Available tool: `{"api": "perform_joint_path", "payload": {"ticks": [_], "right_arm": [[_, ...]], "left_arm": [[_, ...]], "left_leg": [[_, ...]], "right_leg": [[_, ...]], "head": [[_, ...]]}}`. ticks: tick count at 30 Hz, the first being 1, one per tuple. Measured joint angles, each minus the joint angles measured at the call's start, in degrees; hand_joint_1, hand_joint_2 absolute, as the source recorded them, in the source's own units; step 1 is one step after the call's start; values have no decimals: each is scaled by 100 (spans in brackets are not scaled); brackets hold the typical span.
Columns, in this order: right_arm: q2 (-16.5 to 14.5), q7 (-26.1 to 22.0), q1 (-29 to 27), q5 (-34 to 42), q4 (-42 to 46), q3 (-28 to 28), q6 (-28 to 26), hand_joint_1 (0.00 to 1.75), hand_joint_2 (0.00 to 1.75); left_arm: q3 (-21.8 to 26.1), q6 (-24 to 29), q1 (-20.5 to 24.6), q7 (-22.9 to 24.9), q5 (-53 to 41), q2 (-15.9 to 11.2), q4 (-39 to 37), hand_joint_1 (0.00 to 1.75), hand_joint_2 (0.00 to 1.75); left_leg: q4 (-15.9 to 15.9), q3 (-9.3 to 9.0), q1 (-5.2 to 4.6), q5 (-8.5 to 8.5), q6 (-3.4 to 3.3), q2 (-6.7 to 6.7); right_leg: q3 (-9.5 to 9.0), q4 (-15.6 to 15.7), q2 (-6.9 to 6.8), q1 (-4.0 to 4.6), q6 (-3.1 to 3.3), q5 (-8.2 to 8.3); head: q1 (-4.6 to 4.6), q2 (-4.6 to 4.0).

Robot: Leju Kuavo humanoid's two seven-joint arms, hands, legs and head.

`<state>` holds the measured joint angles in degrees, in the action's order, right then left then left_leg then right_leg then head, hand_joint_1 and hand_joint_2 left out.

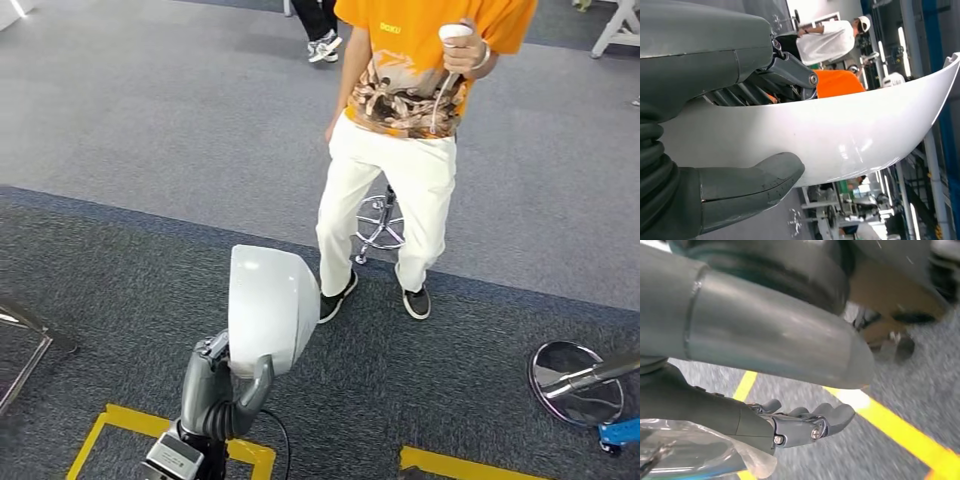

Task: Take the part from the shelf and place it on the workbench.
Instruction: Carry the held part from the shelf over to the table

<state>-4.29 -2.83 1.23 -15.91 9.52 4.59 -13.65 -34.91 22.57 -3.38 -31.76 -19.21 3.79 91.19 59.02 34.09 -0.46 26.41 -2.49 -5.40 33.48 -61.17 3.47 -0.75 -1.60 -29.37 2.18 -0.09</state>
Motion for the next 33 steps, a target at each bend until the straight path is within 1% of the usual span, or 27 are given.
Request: {"api": "perform_joint_path", "payload": {"ticks": [2,4,5,6,8,9,10,11,12,13,15,16,17,19,20,22,23,24,25,26,27,28,29,30,31,32,33], "right_arm": [[-8,26,10,-50,-1,9,-107,0,0],[-26,64,28,-77,-1,20,-147,0,0],[-36,82,33,-85,-1,23,-155,0,0],[-42,91,31,-93,-1,23,-160,0,0],[-55,97,21,-102,-1,24,-161,0,0],[-59,98,14,-105,-1,24,-159,0,0],[-62,99,6,-107,-1,24,-157,0,0],[-67,100,1,-107,-1,25,-156,0,0],[-72,100,2,-107,-1,25,-156,0,0],[-78,100,5,-107,-1,25,-156,0,0],[-86,98,10,-107,-1,25,-156,0,0],[-89,99,12,-107,-1,25,-156,0,0],[-89,100,14,-108,-1,24,-155,0,0],[-90,96,27,-110,-1,25,-154,0,0],[-90,92,40,-113,0,26,-154,0,0],[-91,80,56,-115,1,27,-155,0,0],[-91,77,56,-115,1,27,-155,0,0],[-91,78,49,-114,1,27,-155,0,0],[-91,84,39,-115,1,27,-154,0,0],[-91,92,27,-117,1,28,-153,0,0],[-91,101,16,-120,0,29,-151,0,0],[-91,106,10,-124,0,30,-150,0,0],[-91,106,8,-125,-1,30,-150,0,0],[-91,106,6,-125,-1,31,-150,0,0],[-91,105,5,-123,-1,31,-152,0,0],[-91,104,10,-122,-1,31,-153,0,0],[-91,103,13,-121,-1,32,-154,0,0]], "left_arm": [[8,20,-31,0,1,-17,6,175,175],[16,40,-75,0,0,-44,27,175,175],[20,50,-92,0,0,-57,42,175,175],[22,59,-101,0,1,-69,55,175,175],[24,69,-109,0,2,-84,69,175,175],[24,69,-118,0,5,-92,69,175,175],[25,69,-131,0,9,-100,69,175,175],[25,69,-145,0,15,-109,69,175,175],[25,69,-154,0,19,-116,69,175,175],[25,69,-160,0,22,-121,70,175,175],[23,67,-157,3,22,-122,75,175,175],[23,64,-153,6,18,-122,77,175,175],[25,58,-152,9,14,-122,78,175,175],[30,49,-159,13,9,-122,79,175,175],[32,44,-163,14,8,-119,80,175,175],[31,39,-155,18,3,-105,82,175,175],[30,35,-149,21,-1,-98,82,175,175],[29,30,-144,24,-2,-94,81,175,175],[28,25,-142,27,-2,-93,81,175,175],[28,19,-144,31,1,-94,80,175,175],[28,14,-146,35,6,-94,80,175,175],[28,10,-146,38,14,-93,80,175,175],[28,8,-145,39,20,-91,80,175,175],[28,7,-142,39,24,-88,80,175,175],[27,7,-139,39,25,-85,80,175,175],[26,6,-136,40,21,-82,80,175,175],[26,5,-135,40,17,-80,80,175,175]], "left_leg": [[4,35,16,-19,54,-122],[2,68,37,-37,125,-204],[43,88,31,-1,156,-128],[170,143,21,93,185,9],[755,401,17,434,243,336],[1131,575,31,603,270,411],[1420,707,47,698,294,447],[1533,755,64,689,315,467],[1426,693,80,575,331,494],[1116,526,93,386,341,557],[371,134,77,104,329,843],[132,15,58,50,299,959],[29,-27,35,59,263,1016],[15,-11,20,64,179,898],[9,-10,27,59,145,827],[-7,-12,50,42,69,691],[-8,-10,53,39,44,625],[-8,-8,49,37,23,554],[-7,-9,42,37,14,473],[-6,-13,34,37,11,385],[-4,-20,27,37,10,296],[-3,-30,24,37,10,206],[-2,-38,25,37,11,125],[2,-37,20,37,18,55],[9,-24,24,36,34,-12],[10,-3,36,28,62,-76],[8,21,49,13,101,-141]], "right_leg": [[-153,294,154,4,14,43],[-204,345,42,5,37,62],[-224,377,-29,-3,59,79],[-246,412,-111,-12,86,93],[-274,443,-288,-13,121,92],[-277,442,-383,-10,132,82],[-281,441,-479,-9,134,71],[-286,440,-569,-9,131,61],[-297,439,-650,-10,124,49],[-318,437,-725,-11,109,33],[-366,420,-851,10,52,-15],[-384,410,-911,27,21,-40],[-400,405,-972,44,-8,-60],[-428,413,-1096,47,-57,-93],[-426,387,-1052,36,-88,-139],[-267,32,-753,11,-134,-381],[-96,-325,-561,5,-141,-559],[110,-734,-449,4,-139,-728],[303,-1082,-397,6,-135,-831],[426,-1254,-374,7,-124,-820],[452,-1211,-355,9,-108,-698],[376,-953,-315,9,-83,-480],[233,-562,-209,9,-54,-233],[88,-194,-51,2,-22,-57],[-47,100,82,-1,-2,41],[-126,258,180,1,11,64],[-164,308,194,5,20,42]], "head": [[0,0],[0,0],[-5,0],[-19,0],[-40,0],[-46,0],[-46,0],[-46,0],[-46,0],[-46,0],[-51,0],[-48,0],[-46,0],[-39,0],[-31,0],[-4,0],[13,0],[19,0],[20,0],[20,0],[19,0],[19,0],[19,0],[17,0],[19,0],[16,0],[15,0]]}}
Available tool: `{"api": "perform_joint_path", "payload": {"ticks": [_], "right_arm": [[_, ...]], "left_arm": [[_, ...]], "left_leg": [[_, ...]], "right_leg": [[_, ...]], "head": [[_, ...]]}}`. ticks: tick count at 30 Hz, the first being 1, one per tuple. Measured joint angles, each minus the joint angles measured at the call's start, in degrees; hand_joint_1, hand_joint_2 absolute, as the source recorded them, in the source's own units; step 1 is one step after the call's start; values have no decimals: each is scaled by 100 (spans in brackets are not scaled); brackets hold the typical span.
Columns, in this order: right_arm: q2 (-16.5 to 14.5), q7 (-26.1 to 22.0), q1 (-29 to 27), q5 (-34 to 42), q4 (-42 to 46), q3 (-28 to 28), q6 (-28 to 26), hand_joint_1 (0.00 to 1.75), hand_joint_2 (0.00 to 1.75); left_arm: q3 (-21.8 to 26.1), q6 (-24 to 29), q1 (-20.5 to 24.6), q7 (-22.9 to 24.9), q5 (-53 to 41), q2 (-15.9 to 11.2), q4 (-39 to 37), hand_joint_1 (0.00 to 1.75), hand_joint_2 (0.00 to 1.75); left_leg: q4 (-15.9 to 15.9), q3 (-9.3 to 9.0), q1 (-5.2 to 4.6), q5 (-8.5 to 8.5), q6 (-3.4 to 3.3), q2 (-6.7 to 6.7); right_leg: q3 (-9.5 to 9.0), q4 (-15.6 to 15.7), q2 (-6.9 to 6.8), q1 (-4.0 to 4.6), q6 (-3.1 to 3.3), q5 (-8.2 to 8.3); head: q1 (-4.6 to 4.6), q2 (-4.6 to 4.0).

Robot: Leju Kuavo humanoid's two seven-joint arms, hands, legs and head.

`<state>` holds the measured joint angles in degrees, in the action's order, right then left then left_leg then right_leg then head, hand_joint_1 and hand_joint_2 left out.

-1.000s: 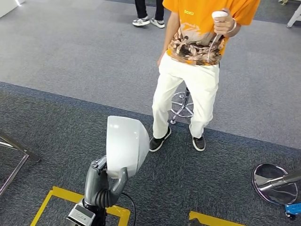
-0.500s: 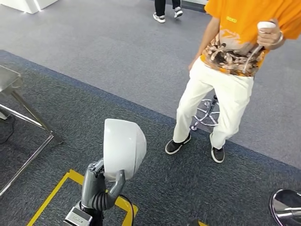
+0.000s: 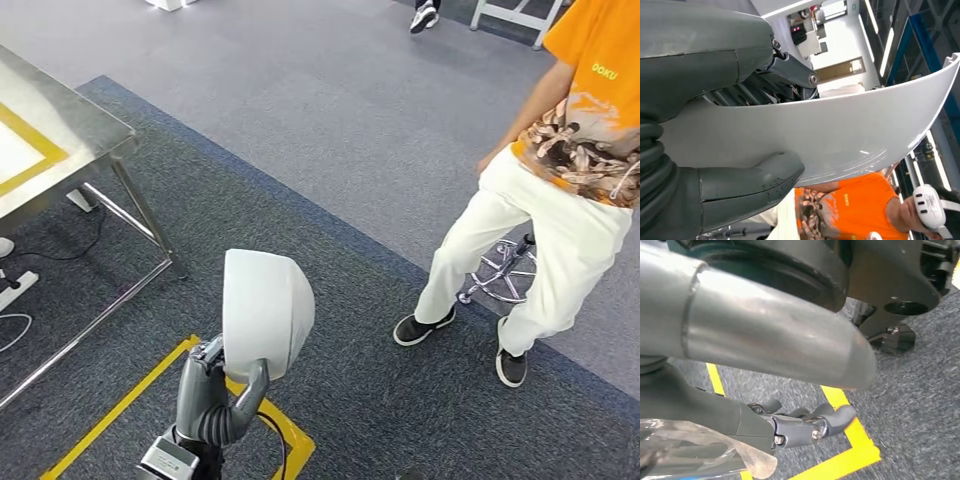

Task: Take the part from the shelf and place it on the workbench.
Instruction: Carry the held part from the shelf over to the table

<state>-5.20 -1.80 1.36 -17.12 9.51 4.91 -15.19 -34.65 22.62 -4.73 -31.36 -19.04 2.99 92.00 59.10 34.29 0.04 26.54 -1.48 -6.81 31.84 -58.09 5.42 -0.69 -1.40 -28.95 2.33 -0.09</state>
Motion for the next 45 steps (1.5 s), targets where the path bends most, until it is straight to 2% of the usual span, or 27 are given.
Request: {"api": "perform_joint_path", "payload": {"ticks": [2,4,6,7,9,11,13,15,16,17,19,21,22,23,24,26,28,30,32,33,34,36,38,39,41,43,45], "right_arm": [[-1,-2,13,-1,0,0,0,0,0],[-3,-8,13,-1,0,-1,-2,0,0],[-4,-13,0,2,0,-1,8,0,0],[-4,-12,-10,7,0,-1,15,0,0],[-5,-9,-22,16,0,-1,21,0,0],[-11,-12,-17,19,0,-1,23,0,0],[-17,-16,-11,20,0,-1,25,0,0],[-17,-16,-3,21,0,-1,27,0,0],[-17,-16,4,22,0,-1,27,0,0],[-17,-16,15,22,0,-1,28,0,0],[-17,-21,29,22,0,-1,28,0,0],[-17,-25,31,22,0,-1,28,0,0],[-17,-22,23,23,0,-1,32,0,0],[-17,-20,13,22,0,-1,49,0,0],[-16,-18,1,23,0,-1,83,0,0],[-1,-26,-13,26,0,-1,185,0,0],[32,-46,-18,38,-1,-1,264,0,0],[57,-68,-17,62,-3,-1,300,0,0],[69,-81,-14,85,-3,-2,312,0,0],[76,-83,-12,89,-3,-3,313,0,0],[82,-84,-17,90,-3,-5,313,0,0],[90,-80,-23,86,-2,-8,319,0,0],[91,-63,-36,84,-3,-9,335,0,0],[92,-54,-40,81,-4,-9,344,0,0],[93,-38,-35,77,-4,-10,363,0,0],[94,-31,-27,74,-3,-10,378,0,0],[94,-22,-23,74,-3,-10,396,0,0]], "left_arm": [[2,-1,0,0,-12,-1,0,175,175],[4,-2,14,-1,-18,-4,0,175,175],[1,-4,31,-1,-34,-8,-1,175,175],[-2,-7,34,-1,-44,-10,-2,175,175],[-3,-17,31,0,-57,-20,-5,175,175],[-4,-30,33,1,-54,-24,-7,175,175],[-10,-35,43,2,-52,-21,-7,175,175],[-13,-35,50,5,-52,-19,-8,175,175],[-13,-35,49,7,-51,-17,-8,175,175],[-13,-35,45,7,-51,-16,-8,175,175],[-14,-35,51,7,-55,-8,-7,175,175],[-16,-35,63,7,-61,5,-7,175,175],[-17,-37,65,7,-62,11,-8,175,175],[-17,-46,65,8,-63,13,-9,175,175],[-17,-64,67,7,-62,15,-12,175,175],[-21,-111,89,7,-51,24,-26,175,175],[-28,-138,135,7,-29,48,-54,175,175],[-33,-151,189,2,-1,76,-88,175,175],[-35,-161,219,-4,31,96,-116,175,175],[-35,-163,227,-5,43,103,-126,175,175],[-34,-162,242,-4,47,110,-135,175,175],[-36,-158,276,-3,46,122,-160,175,175],[-36,-154,280,-2,49,124,-194,175,175],[-36,-152,274,-1,50,122,-211,175,175],[-34,-149,266,-1,52,120,-238,175,175],[-34,-149,272,-1,52,121,-249,175,175],[-33,-146,275,-2,53,125,-251,175,175]], "left_leg": [[1,36,13,-12,80,-66],[254,148,-11,166,139,169],[911,435,-7,527,184,486],[1242,586,5,662,206,555],[1445,664,34,641,238,615],[858,353,52,272,244,733],[213,23,8,48,199,1034],[29,-44,-42,66,119,1178],[16,-30,-44,65,73,1112],[12,-24,-37,61,39,1040],[-2,-25,-14,47,-36,901],[-6,-23,0,38,-84,771],[-5,-22,-2,36,-95,697],[-4,-25,-4,35,-98,615],[-2,-30,-6,36,-98,527],[-1,-50,-5,36,-97,355],[9,-43,-2,34,-81,205],[21,14,13,8,-19,73],[14,60,30,-26,61,-39],[39,77,23,-4,95,11],[153,128,12,79,126,133],[706,370,2,398,182,458],[1366,665,23,674,222,582],[1498,720,33,681,235,599],[1123,507,43,393,233,664],[361,101,5,92,188,900],[1,-71,-47,41,125,1066]], "right_leg": [[-47,66,-134,-4,25,20],[-92,135,-302,-26,67,45],[-120,151,-489,-24,96,30],[-128,148,-587,-21,102,16],[-152,144,-767,-20,97,-13],[-206,140,-917,-20,69,-54],[-249,123,-1039,11,17,-108],[-270,107,-1160,51,-34,-149],[-287,104,-1230,55,-56,-166],[-292,99,-1241,46,-86,-199],[-203,-132,-1009,20,-138,-387],[120,-817,-681,8,-157,-731],[330,-1221,-611,8,-157,-875],[501,-1513,-581,8,-153,-933],[589,-1605,-564,9,-143,-873],[456,-1133,-494,6,-110,-460],[160,-388,-202,-17,-70,-95],[5,-44,12,-31,-44,-29],[-32,16,-79,-36,-14,-31],[-49,44,-152,-43,11,-16],[-68,71,-237,-53,42,-5],[-101,100,-421,-49,93,-6],[-113,97,-607,-39,115,-26],[-118,95,-693,-38,116,-35],[-144,92,-849,-37,104,-57],[-187,85,-979,-20,65,-94],[-208,78,-1088,8,10,-124]], "head": [[-3,0],[-34,0],[-67,0],[-71,0],[-71,0],[-71,0],[-80,0],[-67,0],[-60,0],[-47,0],[-31,0],[-9,0],[-6,0],[-7,0],[-7,0],[-8,0],[-11,0],[-13,0],[-11,0],[-15,0],[-35,0],[-74,0],[-91,0],[-92,0],[-93,0],[-95,0],[-89,0]]}}
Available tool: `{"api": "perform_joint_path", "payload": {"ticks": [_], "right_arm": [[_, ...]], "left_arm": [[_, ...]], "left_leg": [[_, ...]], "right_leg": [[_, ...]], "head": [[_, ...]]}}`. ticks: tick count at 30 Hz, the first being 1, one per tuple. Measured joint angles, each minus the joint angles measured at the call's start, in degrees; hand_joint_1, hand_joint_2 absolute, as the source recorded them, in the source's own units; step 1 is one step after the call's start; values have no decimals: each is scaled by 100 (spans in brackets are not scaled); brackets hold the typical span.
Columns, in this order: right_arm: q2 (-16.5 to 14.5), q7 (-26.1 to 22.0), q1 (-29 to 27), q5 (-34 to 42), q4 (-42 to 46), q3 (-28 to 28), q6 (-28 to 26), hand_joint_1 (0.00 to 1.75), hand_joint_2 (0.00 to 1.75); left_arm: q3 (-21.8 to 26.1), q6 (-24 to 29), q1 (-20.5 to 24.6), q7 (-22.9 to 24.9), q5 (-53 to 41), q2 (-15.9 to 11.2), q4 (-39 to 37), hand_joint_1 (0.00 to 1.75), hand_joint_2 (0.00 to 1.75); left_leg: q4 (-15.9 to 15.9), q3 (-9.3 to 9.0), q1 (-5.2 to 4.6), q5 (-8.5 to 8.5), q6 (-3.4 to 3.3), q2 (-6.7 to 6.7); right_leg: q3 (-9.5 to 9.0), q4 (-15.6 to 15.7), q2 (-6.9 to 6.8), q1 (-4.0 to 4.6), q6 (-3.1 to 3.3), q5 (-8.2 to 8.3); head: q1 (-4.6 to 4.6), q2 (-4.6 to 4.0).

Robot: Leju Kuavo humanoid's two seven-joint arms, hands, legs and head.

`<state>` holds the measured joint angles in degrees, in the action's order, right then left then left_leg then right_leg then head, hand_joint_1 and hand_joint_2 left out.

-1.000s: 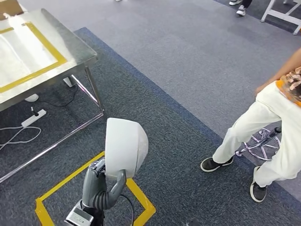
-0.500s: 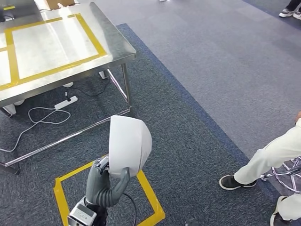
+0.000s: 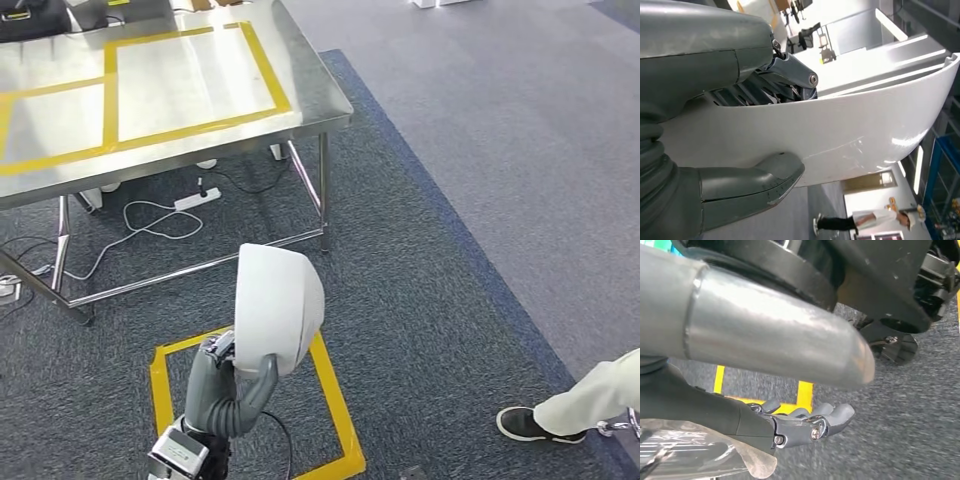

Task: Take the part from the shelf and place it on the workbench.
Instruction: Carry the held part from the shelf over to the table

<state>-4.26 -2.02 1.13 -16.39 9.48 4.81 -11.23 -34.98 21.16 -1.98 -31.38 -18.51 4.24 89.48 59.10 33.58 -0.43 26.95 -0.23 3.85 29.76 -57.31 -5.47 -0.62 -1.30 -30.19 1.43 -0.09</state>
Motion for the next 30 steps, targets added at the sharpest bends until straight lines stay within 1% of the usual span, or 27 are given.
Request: {"api": "perform_joint_path", "payload": {"ticks": [2,3,4,5,6,7,8,9,10,11,12,13,14,15,16,17,18,19,20,22,23,24,25,26,28,29,30], "right_arm": [[0,20,17,-1,1,0,26,0,0],[1,31,31,-1,2,0,37,0,0],[2,38,43,-2,2,0,44,0,0],[4,44,52,-3,3,0,49,0,0],[7,49,54,-3,3,0,52,0,0],[9,57,52,-3,3,1,56,0,0],[11,66,44,-3,3,1,60,0,0],[14,72,30,-3,3,2,61,0,0],[16,76,16,-3,3,2,63,0,0],[18,78,5,-3,3,2,63,0,0],[20,78,0,-4,3,2,64,0,0],[22,80,-2,-5,2,2,66,0,0],[23,82,-3,-5,2,2,70,0,0],[23,85,-3,-6,1,2,78,0,0],[25,90,-2,-8,0,2,86,0,0],[26,91,1,-10,0,1,96,0,0],[27,91,5,-16,0,0,106,0,0],[30,88,8,-24,0,-2,114,0,0],[31,82,7,-31,1,-3,121,0,0],[33,75,-4,-37,1,-4,126,0,0],[34,64,-15,-24,1,-5,127,0,0],[36,42,-23,-1,1,-5,128,0,0],[37,11,-23,24,1,-6,131,0,0],[37,-23,-15,46,1,-8,132,0,0],[37,-64,10,49,1,-9,131,0,0],[37,-73,21,41,1,-9,128,0,0],[37,-79,27,34,1,-9,123,0,0]], "left_arm": [[4,7,-9,-1,4,1,-2,175,175],[6,10,-14,-1,8,2,-2,175,175],[5,11,-11,-1,12,5,-3,175,175],[4,11,-5,-1,15,13,-3,175,175],[2,11,0,-1,15,22,-4,175,175],[1,11,3,-1,15,30,-8,175,175],[1,11,0,-1,15,36,-11,175,175],[2,11,-5,-1,15,37,-15,175,175],[2,11,-7,-1,15,37,-19,175,175],[2,11,-7,-1,16,38,-20,175,175],[2,11,-6,-1,16,39,-20,175,175],[2,11,-3,-1,16,40,-20,175,175],[1,12,1,-1,17,42,-20,175,175],[1,13,4,-1,18,42,-20,175,175],[2,13,6,-1,21,42,-20,175,175],[3,15,7,-1,25,42,-20,175,175],[4,18,5,-1,28,39,-20,175,175],[5,22,9,-1,31,38,-20,175,175],[5,26,18,-1,32,38,-20,175,175],[4,28,31,-1,33,37,-20,175,175],[3,29,31,-1,37,36,-21,175,175],[3,31,24,-1,42,33,-21,175,175],[3,35,18,-1,46,30,-22,175,175],[3,39,14,-1,49,26,-22,175,175],[3,54,11,-1,49,20,-22,175,175],[3,60,13,-1,49,18,-21,175,175],[3,67,14,0,49,16,-21,175,175]], "left_leg": [[-26,15,-16,7,-63,-79],[-51,8,-7,-6,-97,-138],[-77,-2,11,-23,-132,-194],[-102,-10,33,-41,-164,-251],[-112,-11,48,-53,-186,-308],[-112,-3,54,-58,-199,-371],[-110,3,56,-61,-204,-442],[-109,2,56,-61,-206,-519],[-105,-1,57,-62,-205,-601],[-99,-5,61,-62,-202,-684],[-90,-6,66,-59,-195,-764],[-71,2,61,-53,-177,-837],[-48,23,60,-51,-151,-908],[-33,51,62,-58,-117,-970],[-23,80,65,-73,-78,-1030],[-22,103,76,-91,-42,-1092],[-10,118,79,-87,-9,-1080],[59,152,72,-37,21,-989],[232,229,64,74,48,-848],[872,517,62,414,89,-554],[1228,678,70,561,101,-496],[1462,780,76,623,107,-471],[1512,794,79,584,104,-461],[1346,698,80,445,92,-455],[634,307,68,98,34,-423],[299,129,54,10,3,-401],[94,23,39,-9,-22,-381]], "right_leg": [[-26,10,-115,8,-57,-17],[-29,-1,-101,1,-89,-53],[3,-86,1,-7,-120,-133],[99,-293,151,-14,-146,-269],[265,-621,325,-21,-161,-444],[465,-1024,444,-22,-169,-618],[657,-1390,496,-22,-175,-736],[782,-1600,516,-22,-177,-752],[813,-1601,529,-23,-176,-656],[740,-1378,559,-29,-173,-458],[594,-1001,639,-41,-167,-213],[439,-623,780,-58,-161,-34],[292,-312,903,-75,-149,68],[205,-136,993,-83,-136,96],[169,-85,1020,-80,-120,68],[145,-66,966,-79,-94,65],[144,-62,902,-79,-63,78],[133,-50,832,-83,-27,87],[120,-34,751,-87,12,92],[103,-26,588,-71,63,79],[99,-28,509,-61,76,70],[96,-30,440,-54,83,62],[95,-31,387,-49,86,55],[88,-32,349,-45,85,49],[63,-30,311,-38,70,32],[57,-35,305,-27,54,21],[59,-37,297,-20,30,15]], "head": [[8,0],[17,0],[31,0],[50,0],[72,0],[84,0],[88,0],[86,0],[86,0],[86,0],[86,0],[88,0],[86,0],[82,0],[80,0],[78,0],[79,0],[60,0],[38,0],[-6,0],[-7,0],[-7,0],[-6,0],[-7,0],[-6,0],[-7,0],[-4,0]]}}
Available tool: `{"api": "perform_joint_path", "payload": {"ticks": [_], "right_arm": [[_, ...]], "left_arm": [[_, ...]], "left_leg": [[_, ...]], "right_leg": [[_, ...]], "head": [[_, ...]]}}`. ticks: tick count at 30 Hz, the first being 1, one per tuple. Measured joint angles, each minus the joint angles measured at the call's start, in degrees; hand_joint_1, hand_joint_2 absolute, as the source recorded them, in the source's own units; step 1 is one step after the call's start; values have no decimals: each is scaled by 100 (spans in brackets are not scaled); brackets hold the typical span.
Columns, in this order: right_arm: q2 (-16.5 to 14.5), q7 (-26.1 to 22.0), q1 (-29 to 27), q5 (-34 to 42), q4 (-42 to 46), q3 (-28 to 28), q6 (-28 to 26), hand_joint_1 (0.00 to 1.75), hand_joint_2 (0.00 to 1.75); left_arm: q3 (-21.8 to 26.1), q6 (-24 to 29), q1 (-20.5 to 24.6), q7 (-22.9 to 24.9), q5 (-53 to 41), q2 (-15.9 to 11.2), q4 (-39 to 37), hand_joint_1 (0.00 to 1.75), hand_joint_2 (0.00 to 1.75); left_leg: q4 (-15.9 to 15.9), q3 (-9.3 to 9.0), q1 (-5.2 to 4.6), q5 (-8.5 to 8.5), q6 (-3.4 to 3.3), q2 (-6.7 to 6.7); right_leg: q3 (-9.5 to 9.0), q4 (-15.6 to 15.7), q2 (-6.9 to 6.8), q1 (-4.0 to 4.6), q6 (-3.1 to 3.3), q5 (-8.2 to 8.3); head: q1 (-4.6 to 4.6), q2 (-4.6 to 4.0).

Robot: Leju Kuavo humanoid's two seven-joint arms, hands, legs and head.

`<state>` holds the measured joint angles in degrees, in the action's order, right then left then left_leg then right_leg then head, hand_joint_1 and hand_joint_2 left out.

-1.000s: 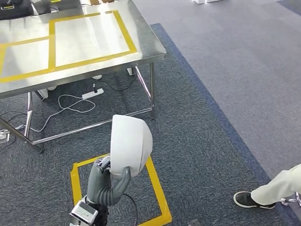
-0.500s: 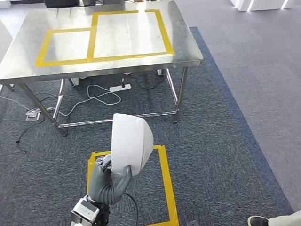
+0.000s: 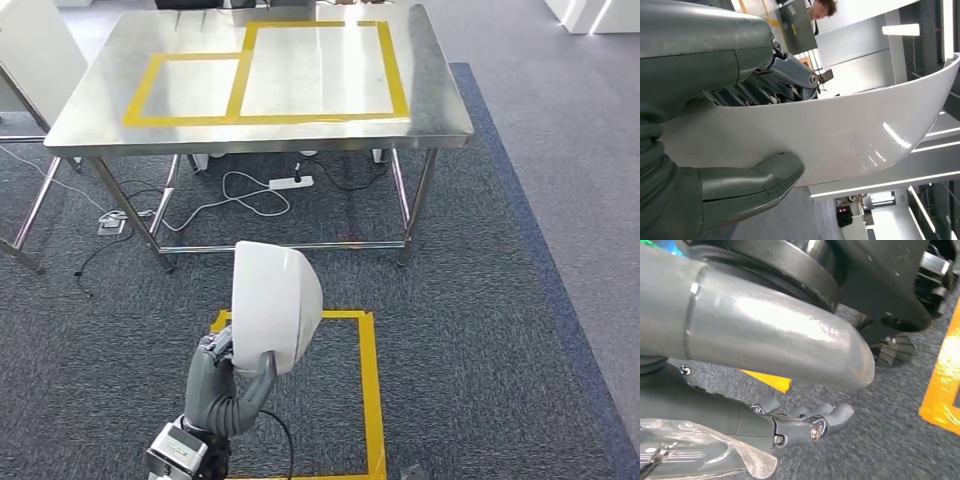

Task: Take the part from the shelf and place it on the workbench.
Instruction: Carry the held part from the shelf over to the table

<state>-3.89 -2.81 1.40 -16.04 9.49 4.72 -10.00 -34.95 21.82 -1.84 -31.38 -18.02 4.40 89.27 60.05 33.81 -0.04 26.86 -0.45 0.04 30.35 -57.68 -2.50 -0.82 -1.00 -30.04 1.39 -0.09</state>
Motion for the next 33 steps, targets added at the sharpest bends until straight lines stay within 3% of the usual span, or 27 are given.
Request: {"api": "perform_joint_path", "payload": {"ticks": [3,5,8,9,10,11,13,15,20,21,23,24,25,26,28,29,31,33], "right_arm": [[0,-6,7,-2,1,-2,-6,0,0],[0,-12,18,-3,2,-2,-5,0,0],[0,-17,23,-4,2,-1,-5,0,0],[0,-16,11,-4,2,-1,-4,0,0],[0,-16,-4,-4,2,0,-4,0,0],[0,-17,-18,-5,2,0,-3,0,0],[2,-23,-30,-8,2,0,-3,0,0],[4,-32,-26,-9,2,0,-3,0,0],[6,-35,-41,-11,2,-3,-8,0,0],[5,-38,-41,-11,2,-4,-9,0,0],[5,-39,-38,-11,2,-4,-8,0,0],[5,-39,-41,-11,2,-4,-7,0,0],[5,-38,-46,-11,2,-4,-6,0,0],[5,-37,-49,-12,2,-4,-5,0,0],[5,-41,-47,-17,2,-4,-5,0,0],[4,-45,-43,-20,2,-4,-5,0,0],[4,-57,-36,-28,2,-4,-7,0,0],[4,-66,-24,-41,2,-3,-10,0,0]], "left_arm": [[2,17,-10,0,1,-3,2,175,175],[1,23,-9,-3,0,-2,4,175,175],[-2,22,-5,-4,0,5,5,175,175],[-3,21,-9,-3,0,6,5,175,175],[-3,21,-13,-3,1,5,5,175,175],[-3,21,-16,-3,1,5,5,175,175],[-3,21,-18,-3,1,6,5,175,175],[-2,22,-16,-4,2,7,5,175,175],[-1,23,-8,-13,3,3,7,175,175],[-1,25,-4,-15,3,2,8,175,175],[-2,25,-6,-18,3,-6,7,175,175],[-2,25,-13,-18,3,-12,7,175,175],[-2,25,-19,-18,3,-18,6,175,175],[-2,25,-23,-18,3,-22,6,175,175],[-2,28,-25,-18,3,-25,7,175,175],[-2,31,-25,-18,4,-26,7,175,175],[-2,43,-26,-20,4,-27,8,175,175],[1,56,-39,-25,5,-27,9,175,175]], "left_leg": [[-134,-48,-10,47,-56,0],[-199,-94,21,33,-102,-15],[-228,-131,39,45,-164,-29],[-225,-139,37,58,-177,-41],[-222,-153,36,74,-182,-59],[-219,-176,37,95,-178,-81],[-210,-239,40,155,-143,-114],[-177,-260,17,216,-87,-134],[-32,-229,13,361,43,-124],[207,-127,19,479,75,-106],[976,267,30,767,119,-79],[1327,478,34,850,129,-77],[1509,617,35,822,128,-76],[1473,657,35,672,114,-76],[851,479,23,150,50,-71],[514,349,5,-34,14,-62],[81,168,-26,-103,-41,-47],[-27,114,-32,-18,-68,-57]], "right_leg": [[8,21,-23,7,-95,-13],[75,-110,48,1,-152,-114],[632,-1120,201,-7,-197,-536],[842,-1449,218,-9,-205,-604],[966,-1585,225,-12,-212,-557],[979,-1494,227,-17,-216,-394],[742,-831,238,-31,-212,78],[464,-242,273,-38,-178,288],[313,-70,281,-49,-16,187],[274,-60,270,-60,19,168],[203,-58,249,-56,67,111],[163,-58,240,-53,75,79],[117,-58,235,-49,77,44],[61,-58,233,-45,74,6],[-61,-57,234,-38,58,-78],[-114,-56,234,-26,33,-123],[-157,-49,223,-10,-28,-185],[-174,-14,198,-5,-86,-207]], "head": [[6,0],[25,0],[63,0],[66,0],[66,0],[67,0],[68,0],[67,0],[31,0],[18,0],[-8,0],[-5,0],[-7,0],[-8,0],[-7,0],[-4,0],[-6,0],[-11,0]]}}
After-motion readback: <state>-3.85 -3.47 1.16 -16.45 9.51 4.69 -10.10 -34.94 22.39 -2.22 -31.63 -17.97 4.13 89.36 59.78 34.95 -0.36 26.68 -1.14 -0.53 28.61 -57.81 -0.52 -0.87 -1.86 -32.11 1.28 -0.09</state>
